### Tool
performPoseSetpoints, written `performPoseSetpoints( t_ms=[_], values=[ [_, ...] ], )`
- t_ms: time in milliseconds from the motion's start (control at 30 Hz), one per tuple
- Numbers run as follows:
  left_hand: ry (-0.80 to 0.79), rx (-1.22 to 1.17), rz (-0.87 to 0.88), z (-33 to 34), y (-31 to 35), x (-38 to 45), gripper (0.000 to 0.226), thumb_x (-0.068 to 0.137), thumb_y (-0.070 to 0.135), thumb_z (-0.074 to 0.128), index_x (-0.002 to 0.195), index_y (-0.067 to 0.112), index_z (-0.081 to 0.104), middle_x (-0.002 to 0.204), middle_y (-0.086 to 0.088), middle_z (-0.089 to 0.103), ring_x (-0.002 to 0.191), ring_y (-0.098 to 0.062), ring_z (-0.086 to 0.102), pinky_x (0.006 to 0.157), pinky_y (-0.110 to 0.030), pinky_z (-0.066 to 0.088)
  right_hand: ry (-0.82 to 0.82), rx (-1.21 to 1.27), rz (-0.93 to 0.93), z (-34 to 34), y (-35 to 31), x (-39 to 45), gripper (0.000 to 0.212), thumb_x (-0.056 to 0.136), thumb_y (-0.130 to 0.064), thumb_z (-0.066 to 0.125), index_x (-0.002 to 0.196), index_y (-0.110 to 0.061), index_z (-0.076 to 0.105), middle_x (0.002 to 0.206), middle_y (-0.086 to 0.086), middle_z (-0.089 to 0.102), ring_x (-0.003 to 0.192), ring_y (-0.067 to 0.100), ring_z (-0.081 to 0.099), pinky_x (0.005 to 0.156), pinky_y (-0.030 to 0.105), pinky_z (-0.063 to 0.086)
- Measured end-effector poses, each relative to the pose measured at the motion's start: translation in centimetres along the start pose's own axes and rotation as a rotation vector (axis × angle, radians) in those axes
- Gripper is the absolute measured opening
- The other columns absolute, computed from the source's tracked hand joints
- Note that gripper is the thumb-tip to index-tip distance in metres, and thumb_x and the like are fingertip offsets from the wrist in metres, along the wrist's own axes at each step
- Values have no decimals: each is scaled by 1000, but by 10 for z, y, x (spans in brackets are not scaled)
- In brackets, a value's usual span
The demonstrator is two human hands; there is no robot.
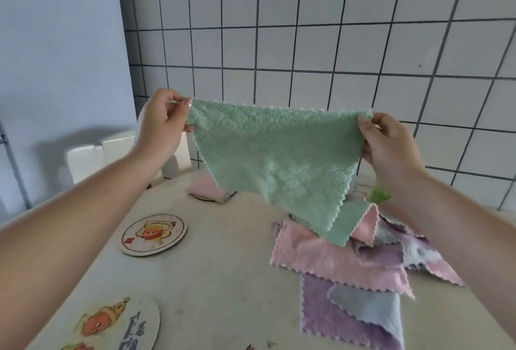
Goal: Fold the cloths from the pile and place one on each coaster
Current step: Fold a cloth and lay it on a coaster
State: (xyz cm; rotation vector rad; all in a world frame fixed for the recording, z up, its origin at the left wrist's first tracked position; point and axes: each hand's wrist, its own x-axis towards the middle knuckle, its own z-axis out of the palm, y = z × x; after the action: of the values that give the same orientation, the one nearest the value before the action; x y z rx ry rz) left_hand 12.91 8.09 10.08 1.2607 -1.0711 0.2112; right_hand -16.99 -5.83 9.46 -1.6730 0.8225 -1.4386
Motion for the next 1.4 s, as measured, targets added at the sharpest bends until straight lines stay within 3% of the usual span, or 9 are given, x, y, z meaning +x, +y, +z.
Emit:
performPoseSetpoints(
  t_ms=[167,333,400,467,600,733,933,1167,1400],
  values=[
    [-67,80,12,-67,34,-87,18,94,26,51,78,34,47,72,6,59,67,-26,53,65,-37,45,-24,62,102,-13,-20,-120,22,94,-29,53,72,-24,54,66,-4,44,58,12,44,56,29,44],
    [-352,135,-57,-114,51,-175,15,93,18,51,81,27,50,77,-7,62,69,-16,57,64,-30,50,-59,127,256,-28,-4,-234,23,95,-22,49,73,-17,52,53,-5,51,45,6,52,42,25,43],
    [-498,116,-133,-128,53,-206,9,93,12,48,86,17,51,82,-5,60,69,-4,59,59,-15,51,-84,159,333,-34,7,-264,20,96,-23,48,77,-16,54,65,-1,53,56,11,54,47,30,44],
    [-577,103,-200,-137,52,-228,8,93,12,47,87,13,52,82,-5,59,70,-8,58,57,-17,50,-86,143,404,-39,16,-284,19,95,-25,49,79,-18,56,78,4,50,70,16,51,61,35,44],
    [-626,45,-365,-146,35,-262,15,92,12,51,79,18,54,65,1,56,50,-3,47,44,-16,36,-115,91,498,-46,29,-312,23,94,-23,52,73,-19,58,74,4,55,69,18,51,56,29,36],
    [-783,123,-498,-150,12,-292,12,90,23,55,82,15,57,58,7,56,50,-2,49,43,-18,39,-224,41,632,-55,45,-327,15,93,-20,53,86,-9,61,82,13,60,78,24,56,62,31,39],
    [-736,325,-368,-144,-23,-299,9,87,20,61,80,18,58,73,-7,68,60,-11,57,56,-26,43,-271,-200,584,-48,72,-309,16,94,-18,52,88,-8,64,82,10,67,74,22,63,62,32,44],
    [-624,470,-251,-130,-49,-286,13,84,27,64,80,35,54,69,9,64,59,-1,55,61,-28,46,-303,-390,468,-30,112,-266,11,92,-25,55,90,-18,64,90,7,69,86,25,65,82,44,50],
    [-641,558,-267,-116,-60,-268,13,82,36,66,82,37,52,77,15,63,61,2,54,56,-20,39,-379,-537,383,-28,128,-244,14,90,-24,58,81,-17,66,81,5,70,83,23,65,81,42,49]
  ],
)
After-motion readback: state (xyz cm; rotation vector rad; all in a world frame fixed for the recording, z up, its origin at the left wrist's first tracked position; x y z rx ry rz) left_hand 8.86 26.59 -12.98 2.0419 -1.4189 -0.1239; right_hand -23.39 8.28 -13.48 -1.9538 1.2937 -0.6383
